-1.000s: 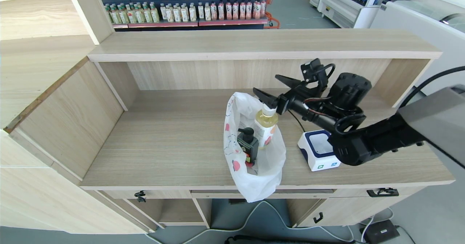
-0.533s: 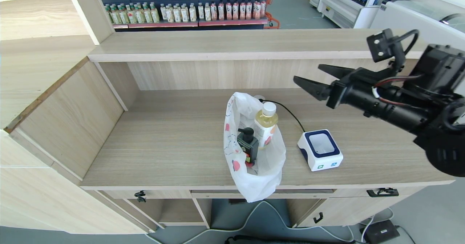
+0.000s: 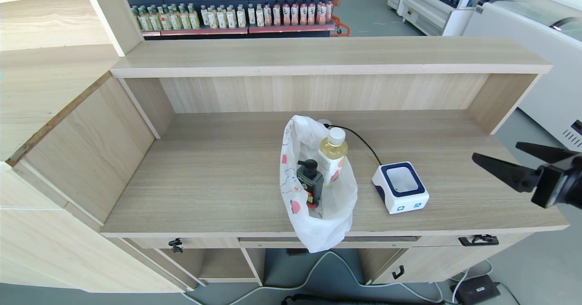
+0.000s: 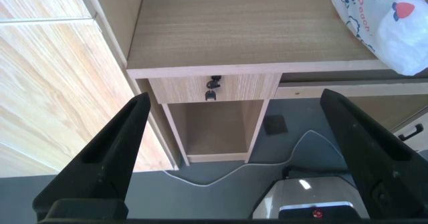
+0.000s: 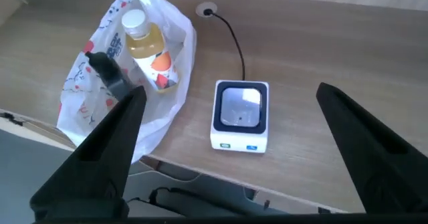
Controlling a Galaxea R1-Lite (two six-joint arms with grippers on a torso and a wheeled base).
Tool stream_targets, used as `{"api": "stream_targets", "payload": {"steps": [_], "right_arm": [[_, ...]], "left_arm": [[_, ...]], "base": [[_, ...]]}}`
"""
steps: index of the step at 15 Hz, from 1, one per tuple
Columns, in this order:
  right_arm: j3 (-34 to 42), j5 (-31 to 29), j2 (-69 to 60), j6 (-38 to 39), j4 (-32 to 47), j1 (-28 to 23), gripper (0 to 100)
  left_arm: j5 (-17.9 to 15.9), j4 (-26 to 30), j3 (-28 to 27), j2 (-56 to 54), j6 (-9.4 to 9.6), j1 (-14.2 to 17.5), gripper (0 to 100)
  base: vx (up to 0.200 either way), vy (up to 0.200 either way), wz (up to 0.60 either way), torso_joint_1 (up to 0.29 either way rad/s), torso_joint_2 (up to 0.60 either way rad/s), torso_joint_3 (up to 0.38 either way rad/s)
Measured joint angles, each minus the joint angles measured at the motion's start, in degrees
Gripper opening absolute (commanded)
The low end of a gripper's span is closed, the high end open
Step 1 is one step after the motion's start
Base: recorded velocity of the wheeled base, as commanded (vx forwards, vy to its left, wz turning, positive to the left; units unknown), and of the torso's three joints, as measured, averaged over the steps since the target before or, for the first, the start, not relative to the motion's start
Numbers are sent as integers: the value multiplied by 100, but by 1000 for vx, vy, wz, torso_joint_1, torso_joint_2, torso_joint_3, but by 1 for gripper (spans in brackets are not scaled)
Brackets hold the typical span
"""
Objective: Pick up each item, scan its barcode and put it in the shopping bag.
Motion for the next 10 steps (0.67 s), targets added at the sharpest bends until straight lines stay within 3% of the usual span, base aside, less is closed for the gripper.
{"api": "stream_targets", "payload": {"steps": [6,10], "right_arm": [[1597,-27,-1587,2,96,-227,100],[2266,-24,-2794,2,583,-289,100]], "left_arm": [[0,0,0,0,0,0,100],[0,0,0,0,-2,0,100]], "base": [[0,0,0,0,0,0],[0,0,0,0,0,0]]}}
